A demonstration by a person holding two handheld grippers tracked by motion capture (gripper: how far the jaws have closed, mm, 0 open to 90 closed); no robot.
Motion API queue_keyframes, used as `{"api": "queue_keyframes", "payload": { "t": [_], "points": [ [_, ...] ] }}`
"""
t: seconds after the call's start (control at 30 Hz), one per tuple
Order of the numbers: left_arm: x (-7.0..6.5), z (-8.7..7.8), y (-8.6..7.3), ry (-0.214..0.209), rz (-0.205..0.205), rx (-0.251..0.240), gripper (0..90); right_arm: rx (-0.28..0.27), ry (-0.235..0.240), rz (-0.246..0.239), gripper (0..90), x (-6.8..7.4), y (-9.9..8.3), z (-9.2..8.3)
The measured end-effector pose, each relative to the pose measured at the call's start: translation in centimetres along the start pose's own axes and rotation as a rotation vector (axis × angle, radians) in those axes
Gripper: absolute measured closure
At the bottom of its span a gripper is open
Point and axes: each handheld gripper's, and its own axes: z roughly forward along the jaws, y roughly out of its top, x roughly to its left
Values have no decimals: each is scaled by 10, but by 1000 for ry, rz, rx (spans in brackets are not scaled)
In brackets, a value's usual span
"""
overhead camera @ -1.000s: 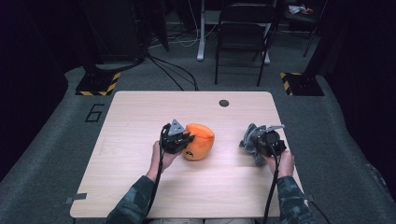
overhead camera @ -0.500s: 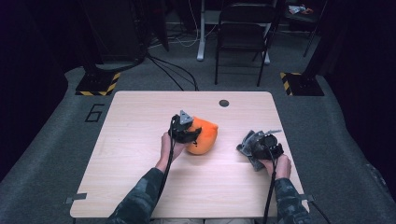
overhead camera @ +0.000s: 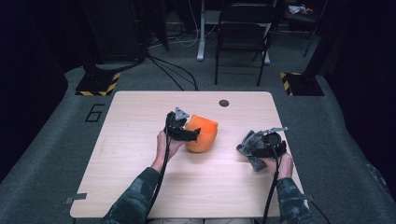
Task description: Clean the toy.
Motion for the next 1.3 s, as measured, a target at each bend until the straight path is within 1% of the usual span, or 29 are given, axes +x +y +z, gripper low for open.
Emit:
{"api": "queue_keyframes", "payload": {
  "t": [0.07,0.1,0.17,0.2,0.3,0.33,0.43,0.5,0.53,0.57,0.6,0.63,0.7,0.77,0.8,0.83,0.9,0.93,0.97,1.0,1.03,1.07,1.1,1.13,1.17,1.2,1.23,1.27,1.3],
  "points": [
    [-1,-8,-3,4,5,-12,131,-15,9,-9,100,0,-1,-5],
    [-1,-13,-5,2,-1,-23,125,-19,9,-10,96,1,-2,-8],
    [0,-21,-8,-1,3,-28,121,-28,18,-6,84,1,-3,-14],
    [1,-26,-11,-1,-4,-39,120,-38,21,-7,82,1,-5,-17],
    [5,-36,-20,1,3,-33,113,-61,34,-10,67,0,-11,-26],
    [6,-38,-23,5,-2,-32,109,-65,36,-13,63,-1,-13,-29],
    [12,-49,-39,27,-4,-13,76,-77,46,-6,52,-4,-21,-36],
    [15,-56,-51,68,6,-18,75,-68,36,-13,34,-6,-28,-39],
    [18,-59,-58,89,7,-16,75,-55,32,-22,24,-7,-32,-40],
    [20,-61,-64,99,3,-10,74,-43,30,-27,16,-8,-36,-41],
    [23,-63,-72,110,-5,-4,71,-44,25,-26,14,-10,-39,-41],
    [27,-66,-82,118,-6,23,68,-44,18,-23,10,-13,-44,-42],
    [34,-69,-98,132,-8,59,60,-39,15,-5,0,-19,-57,-41],
    [42,-71,-113,121,-17,100,59,-34,2,10,0,-25,-70,-36],
    [45,-72,-119,121,-21,111,58,-36,1,18,0,-27,-77,-32],
    [49,-73,-129,121,-34,118,58,-33,1,22,0,-29,-81,-29],
    [55,-72,-142,125,-66,138,58,-23,4,31,0,-34,-91,-20],
    [57,-71,-148,130,-72,146,57,-16,-2,18,0,-35,-93,-17],
    [58,-70,-152,131,-62,164,55,-18,-16,17,0,-34,-95,-13],
    [59,-68,-155,134,-54,175,54,-14,-14,13,0,-34,-96,-11],
    [60,-67,-159,131,-65,179,51,-12,-11,2,0,-33,-97,-9],
    [61,-67,-161,130,-66,186,49,-12,-18,-9,0,-31,-98,-6],
    [62,-65,-165,140,-63,181,46,-13,2,-21,0,-31,-99,-6],
    [64,-66,-165,143,-72,188,26,-36,8,-23,0,-29,-99,-3],
    [65,-66,-166,156,-93,177,17,-40,17,-22,0,-29,-99,-3],
    [67,-66,-166,153,-90,183,14,-48,33,-13,0,-29,-100,-1],
    [68,-66,-166,154,-93,181,14,-61,34,-9,0,-28,-101,0],
    [68,-67,-167,144,-98,185,13,-96,37,-22,0,-29,-103,2],
    [68,-67,-167,142,-99,185,13,-113,35,-9,0,-28,-104,2]
  ]
}}
